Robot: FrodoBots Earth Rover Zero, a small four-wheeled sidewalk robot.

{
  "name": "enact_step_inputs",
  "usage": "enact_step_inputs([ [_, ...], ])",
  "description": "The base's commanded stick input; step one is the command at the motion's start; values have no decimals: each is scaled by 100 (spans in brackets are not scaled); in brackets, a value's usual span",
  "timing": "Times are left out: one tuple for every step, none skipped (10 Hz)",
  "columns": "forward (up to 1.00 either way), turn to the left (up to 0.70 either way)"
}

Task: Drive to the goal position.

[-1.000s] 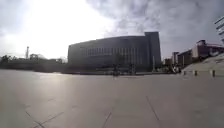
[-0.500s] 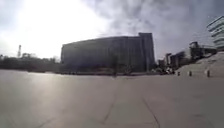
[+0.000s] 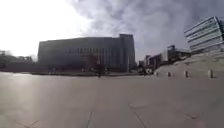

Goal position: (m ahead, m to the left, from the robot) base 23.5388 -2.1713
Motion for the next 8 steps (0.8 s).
enact_step_inputs([
  [70,-28],
  [70,-22],
  [70,-17],
  [70,-12],
  [70,-7],
  [70,-1],
  [70,0],
  [70,0],
])
